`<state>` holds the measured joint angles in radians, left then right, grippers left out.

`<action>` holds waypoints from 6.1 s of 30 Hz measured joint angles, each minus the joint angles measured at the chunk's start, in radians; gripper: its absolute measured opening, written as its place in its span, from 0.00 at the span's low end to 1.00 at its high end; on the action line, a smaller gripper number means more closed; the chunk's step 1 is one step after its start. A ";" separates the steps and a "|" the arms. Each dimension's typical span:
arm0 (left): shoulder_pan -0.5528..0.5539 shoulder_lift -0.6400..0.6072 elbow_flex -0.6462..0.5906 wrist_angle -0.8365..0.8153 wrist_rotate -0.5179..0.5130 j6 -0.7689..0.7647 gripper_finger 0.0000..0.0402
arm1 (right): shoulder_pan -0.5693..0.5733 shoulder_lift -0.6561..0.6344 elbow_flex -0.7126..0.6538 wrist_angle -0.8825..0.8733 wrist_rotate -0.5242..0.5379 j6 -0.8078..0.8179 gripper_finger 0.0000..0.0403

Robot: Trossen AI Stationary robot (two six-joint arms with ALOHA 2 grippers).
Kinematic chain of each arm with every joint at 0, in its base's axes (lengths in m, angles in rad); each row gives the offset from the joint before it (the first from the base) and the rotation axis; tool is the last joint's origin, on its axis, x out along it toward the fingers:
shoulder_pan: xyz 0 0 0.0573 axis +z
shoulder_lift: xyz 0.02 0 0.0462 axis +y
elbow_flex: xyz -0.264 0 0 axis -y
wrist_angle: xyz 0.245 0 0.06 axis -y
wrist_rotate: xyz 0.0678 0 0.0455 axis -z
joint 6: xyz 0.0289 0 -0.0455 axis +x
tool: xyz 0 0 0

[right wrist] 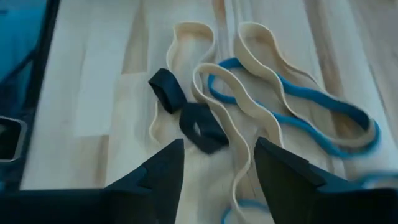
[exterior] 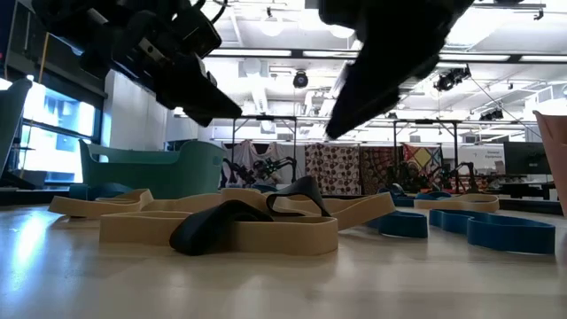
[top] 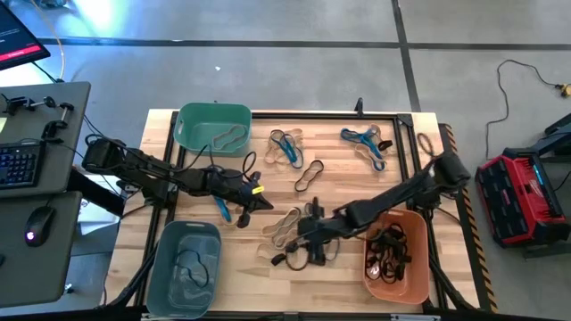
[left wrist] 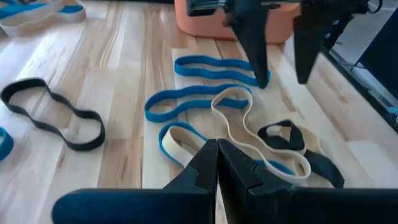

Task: Sort rubber bands into baskets
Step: Put the black rubber band into the orange bin

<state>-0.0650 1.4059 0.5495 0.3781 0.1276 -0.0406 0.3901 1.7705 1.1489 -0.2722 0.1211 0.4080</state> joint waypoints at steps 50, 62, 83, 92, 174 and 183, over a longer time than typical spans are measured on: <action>0.000 0.000 0.000 -0.007 -0.008 0.053 0.00 | 0.082 0.179 0.649 -0.951 -0.117 0.185 0.00; 0.000 0.000 0.000 -0.007 -0.008 0.053 0.00 | 0.290 0.177 0.723 -1.299 -0.190 0.757 0.00; 0.000 0.000 0.000 0.017 -0.008 0.017 0.00 | 0.364 -0.319 -0.161 -0.758 -0.268 1.031 0.00; 0.009 0.000 0.000 0.027 -0.115 0.016 0.00 | 0.375 -0.325 -0.240 -0.625 -0.337 1.057 0.00; 0.067 0.005 0.000 0.225 -0.113 0.000 0.00 | -1.353 -0.580 -0.565 -0.314 0.258 0.358 0.44; 0.072 0.005 0.000 0.225 -0.114 0.009 0.00 | -1.374 -0.579 -0.712 -0.105 0.241 0.440 0.43</action>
<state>0.0072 1.4109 0.5491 0.6033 0.0138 -0.0319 -0.9844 1.1912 0.4373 -0.3774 0.3626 0.8478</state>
